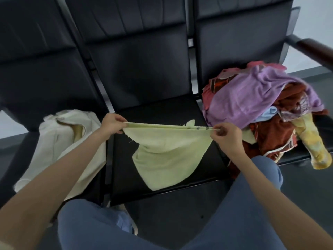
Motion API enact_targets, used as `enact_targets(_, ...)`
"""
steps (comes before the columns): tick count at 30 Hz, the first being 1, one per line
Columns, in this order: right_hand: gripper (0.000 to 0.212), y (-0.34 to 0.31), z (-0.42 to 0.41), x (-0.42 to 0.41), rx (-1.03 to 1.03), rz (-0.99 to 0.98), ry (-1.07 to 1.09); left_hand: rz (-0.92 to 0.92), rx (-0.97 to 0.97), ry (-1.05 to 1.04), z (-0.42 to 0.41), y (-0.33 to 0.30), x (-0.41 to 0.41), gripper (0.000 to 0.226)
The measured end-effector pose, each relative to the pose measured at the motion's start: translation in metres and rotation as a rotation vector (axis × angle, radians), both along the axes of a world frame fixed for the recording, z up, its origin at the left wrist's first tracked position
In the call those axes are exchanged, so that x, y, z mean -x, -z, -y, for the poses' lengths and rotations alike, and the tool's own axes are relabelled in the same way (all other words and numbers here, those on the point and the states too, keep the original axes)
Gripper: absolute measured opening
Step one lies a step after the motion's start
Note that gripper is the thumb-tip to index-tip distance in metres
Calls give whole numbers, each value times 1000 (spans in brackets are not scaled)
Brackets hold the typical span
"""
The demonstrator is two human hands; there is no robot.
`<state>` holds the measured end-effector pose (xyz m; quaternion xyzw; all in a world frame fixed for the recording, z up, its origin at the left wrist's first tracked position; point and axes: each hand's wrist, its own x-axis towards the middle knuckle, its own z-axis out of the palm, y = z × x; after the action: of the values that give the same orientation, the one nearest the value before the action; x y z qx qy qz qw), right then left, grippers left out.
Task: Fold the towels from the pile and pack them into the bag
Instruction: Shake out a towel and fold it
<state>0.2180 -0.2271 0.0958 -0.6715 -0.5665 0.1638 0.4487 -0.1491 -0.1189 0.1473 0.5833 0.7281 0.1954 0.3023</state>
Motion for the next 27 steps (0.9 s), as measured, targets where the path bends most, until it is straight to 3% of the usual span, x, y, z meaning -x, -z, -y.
enact_targets(6, 9, -27, -9, 5, -39, -1, -28, -24, 251, 142, 41, -40, 8, 18)
enact_targets(9, 10, -40, -12, 8, -91, 25, -56, 85, 210, 195, 58, -60, 15, 14)
enact_targets(13, 28, -61, -13, 14, -162, -2, 9, 273, 143, 193, 75, -85, 19, 12)
enact_targets(15, 22, -75, -12, 17, -211, 17, 3, 332, 187, 202, 80, -97, 23, 12)
enact_targets(20, 11, -111, -7, 23, -320, 25, 16, 270, 267, 398, 93, -134, 37, 10)
enact_targets(27, 6, -139, 1, 19, -180, -173, -213, 445, 242, 163, 92, -144, 53, 19)
